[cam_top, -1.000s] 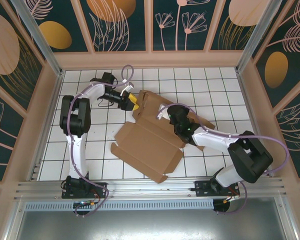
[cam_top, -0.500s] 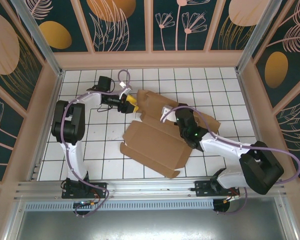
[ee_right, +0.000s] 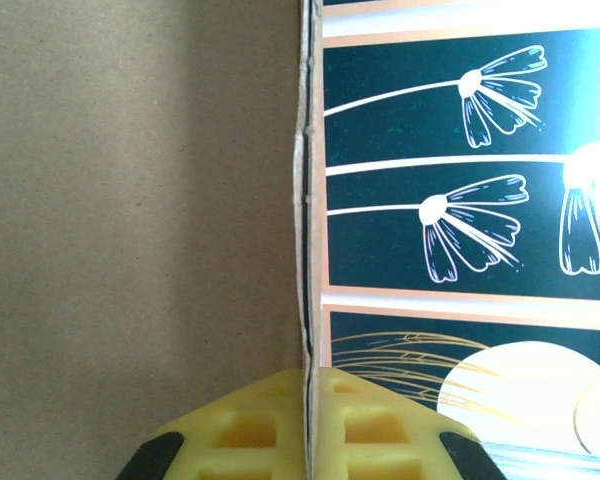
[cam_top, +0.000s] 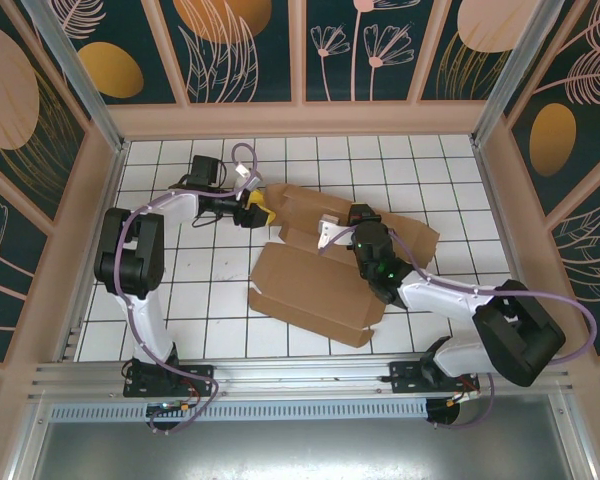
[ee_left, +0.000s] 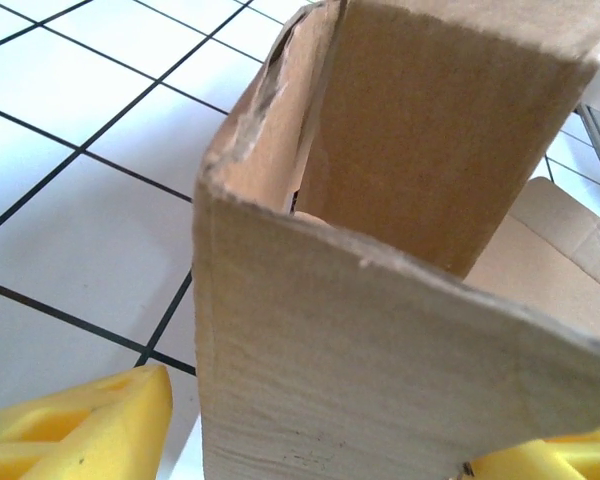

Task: Fold the paper box

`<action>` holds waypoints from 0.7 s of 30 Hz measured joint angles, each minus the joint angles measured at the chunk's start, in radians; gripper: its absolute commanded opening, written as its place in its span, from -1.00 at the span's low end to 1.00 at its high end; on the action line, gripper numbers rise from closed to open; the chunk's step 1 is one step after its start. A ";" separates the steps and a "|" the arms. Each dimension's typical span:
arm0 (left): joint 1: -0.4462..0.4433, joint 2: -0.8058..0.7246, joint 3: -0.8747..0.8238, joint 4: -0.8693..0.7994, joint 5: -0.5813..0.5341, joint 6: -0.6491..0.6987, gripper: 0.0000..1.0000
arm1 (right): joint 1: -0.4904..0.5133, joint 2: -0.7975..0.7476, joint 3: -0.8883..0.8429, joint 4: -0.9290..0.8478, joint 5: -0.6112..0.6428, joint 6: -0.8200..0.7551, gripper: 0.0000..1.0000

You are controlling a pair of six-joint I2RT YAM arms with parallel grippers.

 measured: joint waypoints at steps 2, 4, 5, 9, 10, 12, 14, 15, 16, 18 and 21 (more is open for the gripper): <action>0.006 -0.006 -0.004 0.000 -0.001 0.000 0.40 | 0.000 0.006 0.000 0.013 -0.001 -0.011 -1.00; 0.021 -0.014 -0.011 0.001 0.002 0.000 0.40 | -0.002 0.008 0.001 0.021 -0.004 -0.023 -1.00; 0.032 -0.019 -0.016 0.002 0.008 0.000 0.39 | -0.003 0.008 0.002 0.022 -0.007 -0.027 -1.00; 0.080 -0.034 -0.020 0.011 0.019 0.000 0.35 | -0.013 0.008 0.005 0.021 -0.019 -0.031 -1.00; 0.090 -0.036 -0.020 0.015 0.014 0.001 0.34 | -0.014 0.008 0.005 0.021 -0.019 -0.031 -1.00; 0.100 -0.035 -0.010 0.003 -0.004 0.006 0.33 | -0.014 0.007 0.005 0.021 -0.019 -0.031 -1.00; 0.100 -0.026 0.018 -0.023 -0.020 0.017 0.33 | -0.014 0.006 0.005 0.020 -0.019 -0.031 -1.00; 0.100 -0.021 0.032 -0.032 -0.024 0.021 0.34 | -0.014 0.004 0.005 0.019 -0.019 -0.031 -1.00; 0.097 -0.017 0.044 -0.037 -0.027 0.028 0.35 | -0.014 0.000 0.005 0.019 -0.019 -0.031 -1.00; 0.097 -0.017 0.050 -0.042 -0.022 0.047 0.38 | -0.014 -0.007 0.005 0.019 -0.019 -0.031 -1.00; 0.098 -0.019 0.043 -0.044 0.002 0.070 0.53 | -0.016 -0.016 0.005 0.019 -0.019 -0.031 -1.00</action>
